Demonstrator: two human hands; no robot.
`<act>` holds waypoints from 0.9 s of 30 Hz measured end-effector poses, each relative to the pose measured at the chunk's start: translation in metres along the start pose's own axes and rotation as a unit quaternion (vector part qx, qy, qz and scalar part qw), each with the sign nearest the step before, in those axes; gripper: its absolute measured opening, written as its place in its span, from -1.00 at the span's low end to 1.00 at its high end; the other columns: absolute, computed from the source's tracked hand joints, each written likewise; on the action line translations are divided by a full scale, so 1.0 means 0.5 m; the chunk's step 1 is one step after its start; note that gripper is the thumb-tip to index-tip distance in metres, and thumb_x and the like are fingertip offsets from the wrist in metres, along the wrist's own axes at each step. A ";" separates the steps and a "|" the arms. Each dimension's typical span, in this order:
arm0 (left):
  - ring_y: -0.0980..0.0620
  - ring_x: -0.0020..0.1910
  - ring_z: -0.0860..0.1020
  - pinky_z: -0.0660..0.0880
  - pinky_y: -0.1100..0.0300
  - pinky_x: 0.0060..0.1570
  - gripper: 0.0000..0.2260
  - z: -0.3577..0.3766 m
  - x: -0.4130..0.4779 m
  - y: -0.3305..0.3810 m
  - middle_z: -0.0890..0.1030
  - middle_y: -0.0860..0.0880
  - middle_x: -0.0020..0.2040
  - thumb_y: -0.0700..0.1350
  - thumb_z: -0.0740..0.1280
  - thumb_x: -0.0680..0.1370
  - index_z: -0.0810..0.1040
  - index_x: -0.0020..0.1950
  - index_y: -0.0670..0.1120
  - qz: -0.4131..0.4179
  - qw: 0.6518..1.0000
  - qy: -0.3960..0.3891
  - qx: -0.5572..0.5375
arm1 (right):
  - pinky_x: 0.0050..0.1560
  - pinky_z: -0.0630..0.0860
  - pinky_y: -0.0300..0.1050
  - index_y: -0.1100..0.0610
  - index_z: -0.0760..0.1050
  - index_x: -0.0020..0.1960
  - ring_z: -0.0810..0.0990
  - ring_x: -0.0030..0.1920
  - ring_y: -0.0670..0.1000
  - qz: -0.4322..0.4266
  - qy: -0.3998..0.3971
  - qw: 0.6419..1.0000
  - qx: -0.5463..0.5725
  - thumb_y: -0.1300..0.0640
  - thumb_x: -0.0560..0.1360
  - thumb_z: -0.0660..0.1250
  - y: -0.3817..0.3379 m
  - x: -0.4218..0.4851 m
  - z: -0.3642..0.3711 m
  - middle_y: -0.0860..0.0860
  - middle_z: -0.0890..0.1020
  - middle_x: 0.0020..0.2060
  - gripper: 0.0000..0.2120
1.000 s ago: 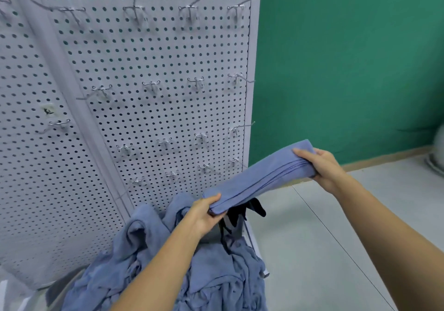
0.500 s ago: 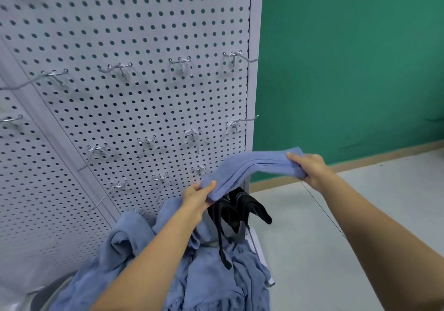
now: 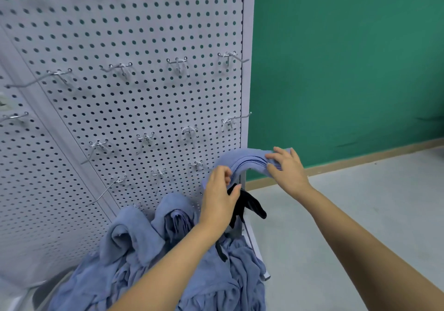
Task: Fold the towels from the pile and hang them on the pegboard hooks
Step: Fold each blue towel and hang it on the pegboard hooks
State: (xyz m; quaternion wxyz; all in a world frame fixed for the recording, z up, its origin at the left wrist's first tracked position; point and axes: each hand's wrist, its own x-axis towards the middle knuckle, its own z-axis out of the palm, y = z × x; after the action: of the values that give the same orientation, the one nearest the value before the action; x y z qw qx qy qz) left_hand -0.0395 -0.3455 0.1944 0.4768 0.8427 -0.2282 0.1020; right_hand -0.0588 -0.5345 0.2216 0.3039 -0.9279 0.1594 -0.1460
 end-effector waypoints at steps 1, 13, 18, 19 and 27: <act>0.08 -0.02 0.42 0.47 0.15 -0.01 -0.75 0.005 0.007 0.009 0.40 0.06 0.02 -0.20 0.38 0.50 0.37 0.08 -0.03 0.012 1.000 0.003 0.004 | 0.47 -0.03 -0.07 0.06 0.46 0.35 0.02 0.53 0.14 0.000 -0.006 1.000 -0.005 0.05 0.59 0.22 -0.003 -0.002 0.001 0.02 0.28 0.49 -0.66; -0.08 0.36 0.25 0.37 0.06 0.25 -0.54 0.050 0.064 0.001 0.24 -0.03 0.45 -0.32 0.14 0.58 0.22 0.48 -0.11 -0.012 0.990 0.017 0.137 | 0.06 0.53 0.04 0.03 0.49 0.28 0.60 0.00 0.10 -0.067 -0.036 0.996 0.054 0.22 0.50 0.26 -0.010 0.012 0.039 0.03 0.65 0.09 -0.63; -0.05 0.30 0.26 0.34 0.13 0.23 -0.58 0.057 0.081 0.028 0.29 -0.01 0.40 -0.29 0.15 0.59 0.28 0.45 -0.08 0.012 0.992 0.049 0.114 | -0.01 0.48 -0.11 0.04 0.51 0.28 0.58 -0.01 0.10 -0.042 0.057 0.994 0.078 0.26 0.53 0.21 -0.020 0.032 0.023 0.04 0.65 0.03 -0.64; -0.07 0.29 0.27 0.36 0.11 0.22 -0.57 0.060 0.083 0.030 0.29 -0.02 0.39 -0.31 0.15 0.58 0.28 0.44 -0.08 -0.008 0.993 0.047 0.109 | -0.01 0.45 -0.15 0.07 0.51 0.27 0.57 0.01 0.11 -0.033 0.035 0.996 0.072 0.28 0.52 0.21 -0.020 0.037 0.027 0.06 0.64 0.04 -0.64; -0.07 0.30 0.35 0.37 0.17 0.12 -0.48 0.051 0.040 0.011 0.23 -0.07 0.42 -0.27 0.25 0.56 0.17 0.48 -0.05 -0.083 0.995 -0.031 0.047 | -0.23 0.33 -0.16 0.06 0.41 -0.15 0.49 -0.14 0.08 0.024 -0.121 0.992 0.018 0.24 0.48 0.36 -0.012 -0.013 0.066 0.13 0.58 -0.13 -0.85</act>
State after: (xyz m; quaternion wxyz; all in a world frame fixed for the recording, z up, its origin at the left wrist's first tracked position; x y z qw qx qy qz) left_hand -0.0256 -0.3752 0.1931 0.4364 0.8829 -0.1670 0.0464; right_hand -0.0511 -0.5103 0.1987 0.3407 -0.9290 0.1416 -0.0283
